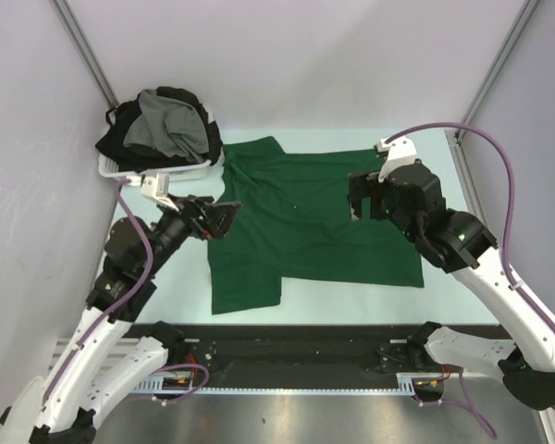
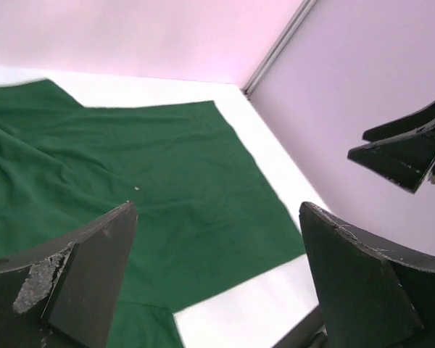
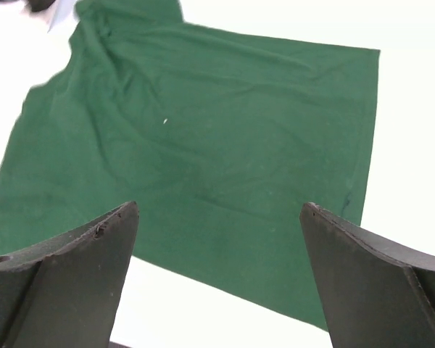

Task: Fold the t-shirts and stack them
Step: Flatten out the tshirt, then grap the side of the flattened tshirt closest away from the robot with both arms

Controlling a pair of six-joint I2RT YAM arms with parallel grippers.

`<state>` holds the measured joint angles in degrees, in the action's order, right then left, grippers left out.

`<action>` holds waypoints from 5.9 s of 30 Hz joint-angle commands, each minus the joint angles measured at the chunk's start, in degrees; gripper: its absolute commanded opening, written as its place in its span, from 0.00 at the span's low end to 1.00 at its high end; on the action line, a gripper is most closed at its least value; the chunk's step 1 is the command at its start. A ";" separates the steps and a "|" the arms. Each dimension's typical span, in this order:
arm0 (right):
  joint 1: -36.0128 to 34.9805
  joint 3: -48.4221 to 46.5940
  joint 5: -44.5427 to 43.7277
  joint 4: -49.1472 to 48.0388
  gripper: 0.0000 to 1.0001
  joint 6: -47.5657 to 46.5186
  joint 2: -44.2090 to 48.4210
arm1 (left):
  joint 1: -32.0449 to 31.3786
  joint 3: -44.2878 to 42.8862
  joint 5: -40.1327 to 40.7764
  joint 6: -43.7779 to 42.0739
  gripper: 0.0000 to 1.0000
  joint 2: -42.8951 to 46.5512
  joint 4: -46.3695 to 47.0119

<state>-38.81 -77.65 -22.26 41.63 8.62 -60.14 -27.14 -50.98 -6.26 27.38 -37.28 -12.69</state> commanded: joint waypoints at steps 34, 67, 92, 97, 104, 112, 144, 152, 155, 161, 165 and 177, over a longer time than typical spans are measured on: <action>28.78 16.91 13.12 15.85 1.00 19.49 -12.11 | -0.81 -0.34 10.83 -1.97 0.99 -14.75 -34.07; 32.22 35.99 10.31 17.62 0.96 36.91 7.67 | -8.28 -3.68 6.79 -1.54 1.00 -15.54 -30.99; 25.71 37.12 -10.35 -1.19 1.00 39.19 -2.18 | -12.77 -7.20 3.71 -3.03 0.99 -13.96 -30.82; 29.31 39.94 -8.33 -3.30 1.00 38.66 -0.51 | -14.17 -7.55 4.15 -3.56 1.00 -14.84 -30.73; 32.39 42.57 -4.29 -7.26 1.00 35.50 0.73 | -14.35 -5.98 4.33 -3.82 0.99 -14.14 -30.55; 32.74 48.81 -0.24 -10.25 1.00 35.50 6.17 | -14.70 -5.62 3.98 -3.91 0.99 -14.22 -31.08; 35.20 50.58 1.34 -14.55 1.00 37.78 -1.83 | -15.23 -7.47 2.83 -4.44 1.00 -17.74 -30.91; 36.35 51.10 4.86 -20.00 0.97 35.50 -4.89 | -15.40 -7.91 2.92 -4.70 1.00 -18.27 -30.73; 36.70 51.10 5.47 -20.44 0.94 35.32 -5.34 | -15.49 -8.26 2.92 -4.87 1.00 -18.71 -30.64; 37.31 51.46 6.35 -19.75 0.95 36.11 -4.99 | -15.49 -8.78 3.36 -5.31 0.99 -19.41 -30.55; 37.23 51.80 7.14 -17.64 0.96 38.57 -4.38 | -15.49 -9.31 3.19 -5.32 1.00 -20.11 -30.29; 37.05 50.93 6.27 -10.78 0.97 39.81 4.50 | -15.58 -10.28 2.92 -5.23 1.00 -21.26 -30.03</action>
<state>-1.61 -26.26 -15.33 25.67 47.11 -59.51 -42.26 -58.63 -3.16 22.87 -58.22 -44.18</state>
